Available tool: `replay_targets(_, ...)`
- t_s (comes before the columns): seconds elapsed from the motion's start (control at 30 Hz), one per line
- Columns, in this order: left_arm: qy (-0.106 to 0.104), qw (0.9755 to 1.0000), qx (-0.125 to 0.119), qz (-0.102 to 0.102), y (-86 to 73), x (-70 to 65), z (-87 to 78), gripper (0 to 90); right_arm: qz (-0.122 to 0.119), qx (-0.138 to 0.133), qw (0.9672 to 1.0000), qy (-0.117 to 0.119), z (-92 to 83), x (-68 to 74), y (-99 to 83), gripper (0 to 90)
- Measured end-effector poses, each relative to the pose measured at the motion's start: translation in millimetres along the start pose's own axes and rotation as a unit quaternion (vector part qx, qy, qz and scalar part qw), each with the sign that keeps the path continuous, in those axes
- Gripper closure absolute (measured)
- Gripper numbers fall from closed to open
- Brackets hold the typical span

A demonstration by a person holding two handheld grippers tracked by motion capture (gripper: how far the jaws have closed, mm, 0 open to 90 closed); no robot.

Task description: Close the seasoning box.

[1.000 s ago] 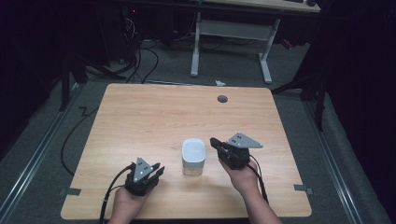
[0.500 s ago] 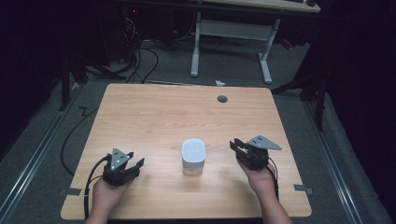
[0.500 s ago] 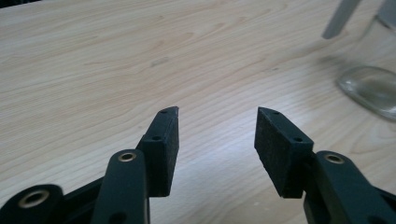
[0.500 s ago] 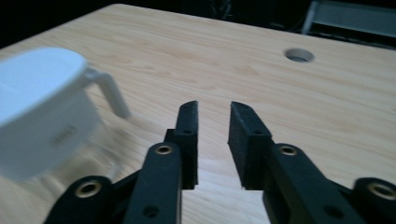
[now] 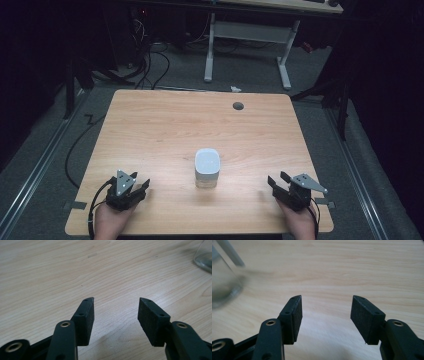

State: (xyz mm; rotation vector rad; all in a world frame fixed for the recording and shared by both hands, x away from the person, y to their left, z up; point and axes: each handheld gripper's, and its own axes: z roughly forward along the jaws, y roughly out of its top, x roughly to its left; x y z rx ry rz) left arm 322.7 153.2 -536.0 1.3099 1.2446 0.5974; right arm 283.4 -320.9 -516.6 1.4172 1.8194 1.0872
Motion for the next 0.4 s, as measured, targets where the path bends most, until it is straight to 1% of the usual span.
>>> replay_targets(0.03,-0.002,1.0000,0.001,-0.005,0.8,-0.7,-0.3,47.3,0.001,0.002,1.0000,-0.003,-0.1,-0.4,-1.0,43.6)
replay_targets(0.07,-0.003,1.0000,0.000,-0.005,1.5,-1.5,-0.5,47.4,0.006,0.006,1.0000,-0.002,0.9,-1.3,-0.8,43.2)
replay_targets(0.1,-0.003,1.0000,0.000,-0.005,1.5,-1.5,-0.5,47.3,0.006,0.006,1.0000,-0.002,0.9,-1.3,-0.8,43.2)
replay_targets(0.13,-0.007,1.0000,-0.005,-0.004,1.2,-3.5,-0.5,47.3,0.005,0.006,1.0000,-0.001,3.5,-0.2,0.4,43.1)
replay_targets(0.17,-0.007,1.0000,-0.005,-0.004,1.2,-3.5,-0.5,47.3,-0.003,0.007,1.0000,-0.001,4.3,0.4,1.1,43.0)
replay_targets(0.2,-0.007,1.0000,-0.001,0.001,-0.5,-3.5,0.0,47.2,-0.004,0.007,1.0000,-0.002,4.6,1.0,1.2,43.0)
replay_targets(0.27,-0.004,1.0000,0.003,-0.002,-1.3,-1.5,0.2,47.2,0.002,0.006,1.0000,0.000,5.1,0.0,1.1,42.6)
replay_targets(0.3,-0.004,1.0000,0.003,-0.002,-1.3,-1.5,0.2,47.2,0.002,0.007,1.0000,-0.003,5.7,-0.3,1.1,41.8)
replay_targets(0.33,-0.004,0.9999,0.000,-0.014,-1.6,-0.5,-0.6,47.3,0.001,0.004,1.0000,-0.009,6.8,-1.2,1.2,40.9)
replay_targets(0.4,-0.005,0.9999,0.000,-0.015,-1.4,-0.8,-1.4,47.5,0.007,0.004,0.9999,-0.010,12.1,-3.7,3.2,34.7)
